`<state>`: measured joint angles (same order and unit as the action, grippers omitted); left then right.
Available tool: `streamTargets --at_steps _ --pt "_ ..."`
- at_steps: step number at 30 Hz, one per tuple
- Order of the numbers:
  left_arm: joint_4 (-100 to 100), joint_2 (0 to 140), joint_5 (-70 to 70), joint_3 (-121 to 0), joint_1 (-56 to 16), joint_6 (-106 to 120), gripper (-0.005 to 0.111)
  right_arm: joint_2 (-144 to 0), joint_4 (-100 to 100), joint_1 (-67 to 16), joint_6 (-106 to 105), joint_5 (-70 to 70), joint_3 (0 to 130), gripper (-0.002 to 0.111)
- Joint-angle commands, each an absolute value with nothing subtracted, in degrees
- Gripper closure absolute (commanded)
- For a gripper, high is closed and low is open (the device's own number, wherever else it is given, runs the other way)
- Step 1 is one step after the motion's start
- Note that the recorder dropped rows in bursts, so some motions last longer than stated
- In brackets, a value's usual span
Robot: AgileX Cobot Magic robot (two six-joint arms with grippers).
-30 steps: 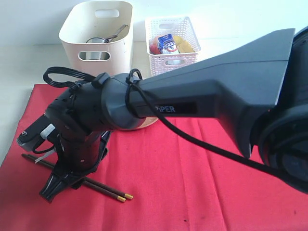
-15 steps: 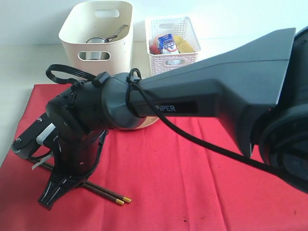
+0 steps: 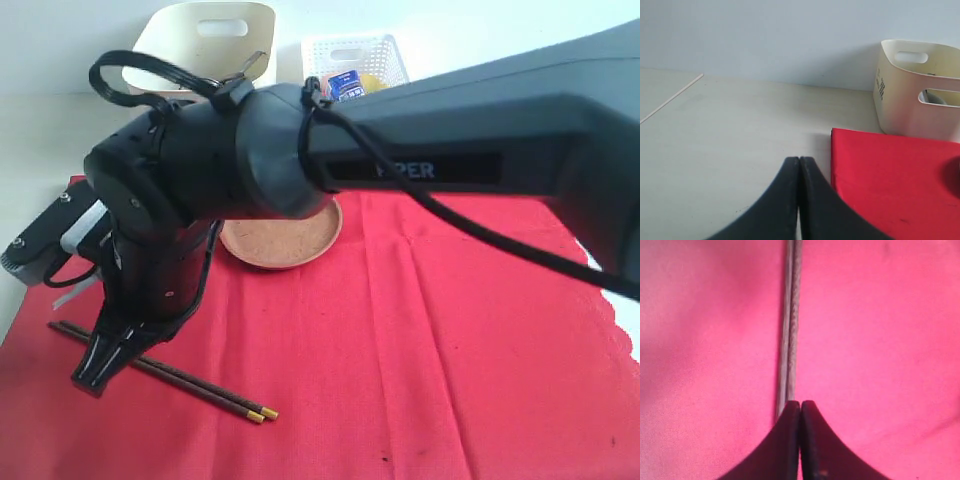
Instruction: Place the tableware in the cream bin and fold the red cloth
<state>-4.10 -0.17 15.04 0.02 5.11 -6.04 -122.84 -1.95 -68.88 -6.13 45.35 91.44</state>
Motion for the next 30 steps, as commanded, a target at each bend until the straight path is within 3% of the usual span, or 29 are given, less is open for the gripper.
streamTargets --at_steps 1,3,7,11,14,19,30 --pt "-3.9 0.0 14.8 0.0 5.3 -6.2 0.105 -123.2 -1.1 -68.1 -2.8 45.2 91.3 0.107" --pt "-3.9 0.0 14.8 0.0 5.3 -6.2 0.105 -125.5 -0.3 -69.0 1.7 44.6 91.3 0.099" --pt "-3.9 0.0 14.8 0.0 5.3 -6.2 0.105 -128.8 -0.3 -69.3 4.2 43.1 91.3 0.068" --pt "-3.9 0.0 14.8 0.0 5.3 -6.2 0.105 -130.0 -4.2 -69.3 -0.6 43.3 91.3 0.065" --pt "-3.9 0.0 14.8 0.0 5.3 -6.2 0.105 -131.1 -10.3 -69.3 -8.4 44.6 91.3 0.071" --pt "-3.9 0.0 14.8 0.0 5.3 -6.2 0.105 -131.1 -12.9 -69.3 -11.5 45.3 91.3 0.108" --pt "-3.9 0.0 14.8 0.0 5.3 -6.2 0.105 -125.0 -1.7 -69.2 -8.9 47.0 91.3 0.108"
